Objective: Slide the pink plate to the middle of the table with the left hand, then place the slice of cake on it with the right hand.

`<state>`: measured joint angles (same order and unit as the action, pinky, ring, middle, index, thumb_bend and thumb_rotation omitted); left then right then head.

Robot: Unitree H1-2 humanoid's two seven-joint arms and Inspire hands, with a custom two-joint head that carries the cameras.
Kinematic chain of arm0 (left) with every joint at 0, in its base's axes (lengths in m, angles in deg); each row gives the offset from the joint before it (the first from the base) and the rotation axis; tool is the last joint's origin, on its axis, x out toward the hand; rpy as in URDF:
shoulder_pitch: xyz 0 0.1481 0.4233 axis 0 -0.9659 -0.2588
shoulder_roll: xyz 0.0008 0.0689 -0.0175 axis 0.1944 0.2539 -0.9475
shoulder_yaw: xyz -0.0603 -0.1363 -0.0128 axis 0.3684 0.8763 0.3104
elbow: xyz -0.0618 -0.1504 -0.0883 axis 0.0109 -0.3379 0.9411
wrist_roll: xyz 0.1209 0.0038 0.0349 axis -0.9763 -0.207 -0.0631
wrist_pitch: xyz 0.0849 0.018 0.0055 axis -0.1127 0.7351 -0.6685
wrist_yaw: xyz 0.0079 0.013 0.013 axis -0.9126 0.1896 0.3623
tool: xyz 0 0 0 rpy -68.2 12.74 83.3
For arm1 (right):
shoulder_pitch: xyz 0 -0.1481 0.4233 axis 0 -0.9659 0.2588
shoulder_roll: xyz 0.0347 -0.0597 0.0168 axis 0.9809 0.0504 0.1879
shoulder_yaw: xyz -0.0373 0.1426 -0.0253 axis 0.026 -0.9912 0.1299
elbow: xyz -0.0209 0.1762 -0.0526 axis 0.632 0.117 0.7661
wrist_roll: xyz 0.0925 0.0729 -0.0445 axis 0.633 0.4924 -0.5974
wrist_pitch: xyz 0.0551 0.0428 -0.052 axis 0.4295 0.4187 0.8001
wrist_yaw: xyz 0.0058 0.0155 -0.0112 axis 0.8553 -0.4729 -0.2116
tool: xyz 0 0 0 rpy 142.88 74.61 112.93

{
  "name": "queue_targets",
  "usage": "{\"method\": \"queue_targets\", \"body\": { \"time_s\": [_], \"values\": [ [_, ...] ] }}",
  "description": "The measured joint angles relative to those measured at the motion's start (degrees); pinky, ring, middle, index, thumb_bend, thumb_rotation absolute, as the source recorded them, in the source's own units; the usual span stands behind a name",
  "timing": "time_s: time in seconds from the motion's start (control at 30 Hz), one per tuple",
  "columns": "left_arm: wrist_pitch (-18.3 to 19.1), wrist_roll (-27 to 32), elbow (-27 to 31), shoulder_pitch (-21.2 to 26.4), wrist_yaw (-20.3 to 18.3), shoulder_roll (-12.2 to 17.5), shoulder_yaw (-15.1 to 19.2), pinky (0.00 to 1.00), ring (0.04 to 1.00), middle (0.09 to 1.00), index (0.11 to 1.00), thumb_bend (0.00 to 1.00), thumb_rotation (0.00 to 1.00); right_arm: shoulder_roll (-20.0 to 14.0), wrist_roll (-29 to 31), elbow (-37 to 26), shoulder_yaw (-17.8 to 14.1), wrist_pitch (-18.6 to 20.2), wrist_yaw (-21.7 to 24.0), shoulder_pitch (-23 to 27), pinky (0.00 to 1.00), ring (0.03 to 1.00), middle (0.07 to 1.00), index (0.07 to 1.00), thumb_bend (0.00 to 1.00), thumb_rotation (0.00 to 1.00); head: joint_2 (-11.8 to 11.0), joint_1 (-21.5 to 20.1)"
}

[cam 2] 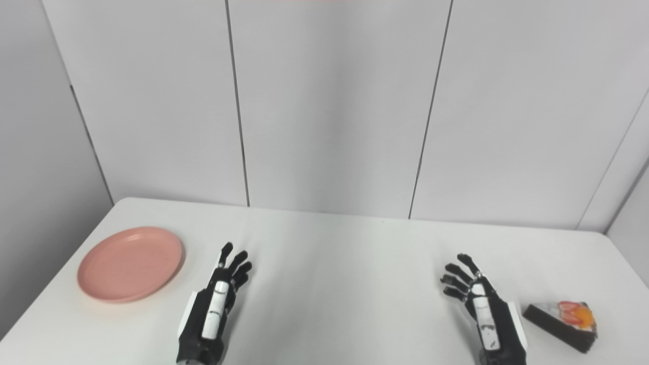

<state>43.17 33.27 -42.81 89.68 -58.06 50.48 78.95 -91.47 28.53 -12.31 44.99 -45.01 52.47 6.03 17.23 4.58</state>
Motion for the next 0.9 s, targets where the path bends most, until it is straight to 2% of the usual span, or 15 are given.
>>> {"method": "queue_targets", "body": {
  "time_s": [0.13,0.23,0.3,0.4,0.57,0.6,0.73,0.9],
  "values": [
    [0.04,1.99,1.83,-0.22,0.05,-0.06,1.39,0.91,0.902,0.919,1.0,0.81,0.87,0.4,-0.66,0.2,0.02,-1.53,-0.7,0.24,0.73,0.754,0.792,0.845,0.93,0.96,-0.53,-0.01],
    [0.05,3.33,4.19,-1.31,0.23,-0.27,2.55,0.92,0.895,0.917,0.999,0.8,0.87,0.6,-0.79,0.17,0.0,-2.24,-0.93,0.3,0.74,0.758,0.789,0.839,0.93,0.96,-0.62,0.08],
    [0.05,3.67,4.7,-1.17,0.25,-0.08,3.01,0.92,0.899,0.922,0.999,0.72,0.94,0.56,-0.91,0.24,-0.03,-2.34,-0.93,0.3,0.75,0.763,0.788,0.837,0.92,0.97,-1.14,0.43],
    [0.05,5.0,5.71,0.93,0.25,1.37,4.84,0.91,0.899,0.916,0.987,0.71,0.95,0.56,-1.28,0.25,0.02,-2.82,-0.92,0.29,0.76,0.764,0.785,0.836,0.91,0.97,-1.23,0.26],
    [-0.49,4.68,5.4,9.78,0.53,6.53,7.72,0.88,0.872,0.89,0.999,0.76,0.95,0.59,-1.79,0.26,0.04,-3.04,-0.92,0.3,0.76,0.762,0.786,0.84,0.91,0.97,-0.89,0.25],
    [-1.01,3.87,4.03,12.24,0.6,8.13,8.41,0.87,0.87,0.889,0.999,0.76,0.95,0.63,-1.79,0.26,0.05,-3.04,-0.92,0.33,0.76,0.762,0.786,0.84,0.91,0.97,-0.88,0.25],
    [-4.84,1.02,-1.99,19.2,1.4,14.4,10.37,0.88,0.842,0.83,0.979,0.87,0.88,0.82,-1.97,0.27,0.05,-3.05,-0.95,0.59,0.76,0.763,0.788,0.84,0.91,0.98,-0.88,0.17],
    [-7.83,-1.16,-8.95,21.54,1.78,19.38,12.14,0.84,0.827,0.834,0.908,0.86,0.92,0.72,-2.14,0.67,-0.04,-3.07,-0.91,1.07,0.76,0.765,0.788,0.837,0.92,0.98,-1.24,0.52]
  ]
}}
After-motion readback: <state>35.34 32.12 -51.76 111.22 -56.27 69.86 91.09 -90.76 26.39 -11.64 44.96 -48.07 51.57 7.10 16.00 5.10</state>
